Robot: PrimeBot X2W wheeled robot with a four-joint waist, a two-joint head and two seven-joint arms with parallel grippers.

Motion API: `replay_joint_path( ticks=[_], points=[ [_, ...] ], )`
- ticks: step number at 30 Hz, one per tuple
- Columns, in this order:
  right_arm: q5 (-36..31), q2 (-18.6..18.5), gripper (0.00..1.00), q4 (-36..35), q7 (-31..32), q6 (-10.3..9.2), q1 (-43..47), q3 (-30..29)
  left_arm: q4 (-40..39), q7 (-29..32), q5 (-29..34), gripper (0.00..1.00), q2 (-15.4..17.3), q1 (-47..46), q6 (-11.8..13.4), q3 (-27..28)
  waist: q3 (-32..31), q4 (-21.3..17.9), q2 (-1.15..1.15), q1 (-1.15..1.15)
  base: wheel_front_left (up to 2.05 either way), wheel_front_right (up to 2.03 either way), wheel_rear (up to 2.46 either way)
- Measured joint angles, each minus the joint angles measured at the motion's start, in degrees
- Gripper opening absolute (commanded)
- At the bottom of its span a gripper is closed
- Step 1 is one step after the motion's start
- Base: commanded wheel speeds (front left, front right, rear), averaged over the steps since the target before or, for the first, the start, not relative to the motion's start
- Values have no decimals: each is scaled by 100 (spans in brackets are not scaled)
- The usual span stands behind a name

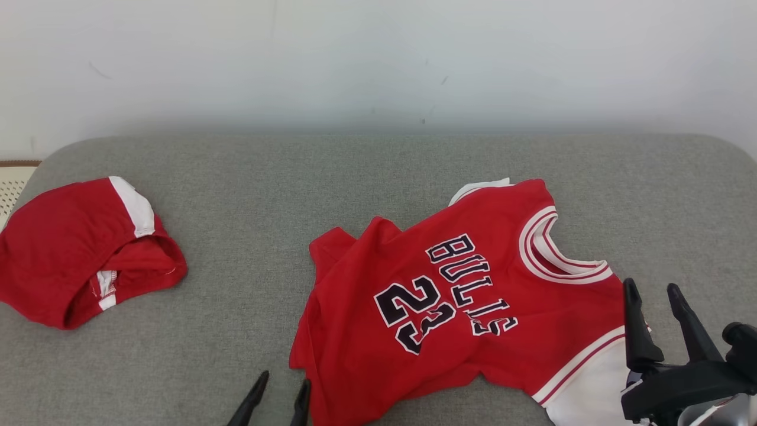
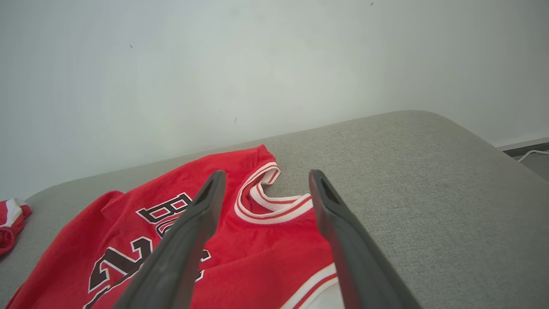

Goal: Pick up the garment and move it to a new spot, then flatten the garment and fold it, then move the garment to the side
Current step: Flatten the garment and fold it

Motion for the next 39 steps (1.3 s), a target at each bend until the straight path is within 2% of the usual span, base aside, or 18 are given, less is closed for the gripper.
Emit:
replay_joint_path(
  ticks=[4, 9, 18, 24, 35, 36, 37, 38, 39],
  points=[
    [49, -48, 100, -26, -287, -1, -68, 283, 292, 1, -47, 100, -2, -15, 20, -236, -9, -30, 0, 0, 0, 0, 0],
    [159, -328, 100, -21, -872, 0, -175, 901, 504, 1, -65, 100, -2, -144, 56, -364, 4, -93, 0, 0, 0, 0, 0],
    [230, -559, 100, 410, -1701, 0, -354, 1499, 661, 0, -105, 100, -2, -246, 91, -449, 57, -157, 0, 0, 0, 0, 0],
    [30, -511, 100, 898, -1879, 0, -402, 1784, 904, 0, -91, 100, -2, -378, 108, -515, 128, -163, 0, 0, 0, 0, 0],
    [-64, -422, 100, 1032, -1915, 0, -576, 1828, 1296, 0, 97, 100, -2, -535, 189, -591, 244, -207, 0, 0, 0, 0, 0],
    [-65, -417, 100, 1028, -1915, 0, -581, 1828, 1361, 0, 102, 57, -2, -570, 179, -608, 256, -208, 0, 0, 0, 0, 0],
    [-69, -409, 100, 1020, -1916, 0, -588, 1826, 1432, 0, 109, 34, -2, -598, 147, -627, 266, -209, 0, 0, 0, 0, 0],
    [-76, -399, 100, 1013, -1916, 0, -598, 1830, 1483, 0, 110, 1, -2, -613, 140, -639, 277, -211, 0, 0, 0, 0, 0],
    [-90, -387, 100, 1004, -1916, 0, -609, 1839, 1535, 1, 112, 0, -2, -637, 137, -646, 287, -214, 0, 0, 0, 0, 0]
  ],
)
